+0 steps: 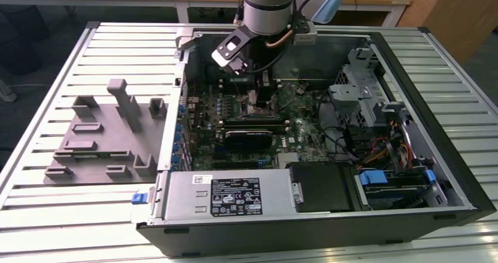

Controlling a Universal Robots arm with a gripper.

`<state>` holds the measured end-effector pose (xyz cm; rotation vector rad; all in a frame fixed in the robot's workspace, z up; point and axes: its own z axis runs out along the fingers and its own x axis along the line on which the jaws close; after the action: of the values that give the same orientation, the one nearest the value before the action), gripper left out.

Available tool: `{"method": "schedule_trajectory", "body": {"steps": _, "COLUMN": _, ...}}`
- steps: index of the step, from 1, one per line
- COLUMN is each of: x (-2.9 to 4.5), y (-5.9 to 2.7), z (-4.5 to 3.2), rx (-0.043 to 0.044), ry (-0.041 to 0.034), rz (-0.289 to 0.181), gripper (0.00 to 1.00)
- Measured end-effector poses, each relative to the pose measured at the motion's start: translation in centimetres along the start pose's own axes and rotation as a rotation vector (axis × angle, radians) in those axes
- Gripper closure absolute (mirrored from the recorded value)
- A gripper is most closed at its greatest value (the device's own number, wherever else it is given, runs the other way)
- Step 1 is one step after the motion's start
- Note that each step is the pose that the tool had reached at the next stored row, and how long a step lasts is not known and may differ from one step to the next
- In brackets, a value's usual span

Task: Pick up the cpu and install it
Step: 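Place the cpu into insertion slot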

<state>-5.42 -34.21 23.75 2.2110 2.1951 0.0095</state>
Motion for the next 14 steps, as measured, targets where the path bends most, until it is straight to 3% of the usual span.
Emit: {"method": "schedule_trajectory", "body": {"steps": 14, "x": 0.28, "y": -0.03, "z": 1.37, "rx": 0.0001, "ry": -0.0003, "rz": 0.000, "gripper": 0.46}}
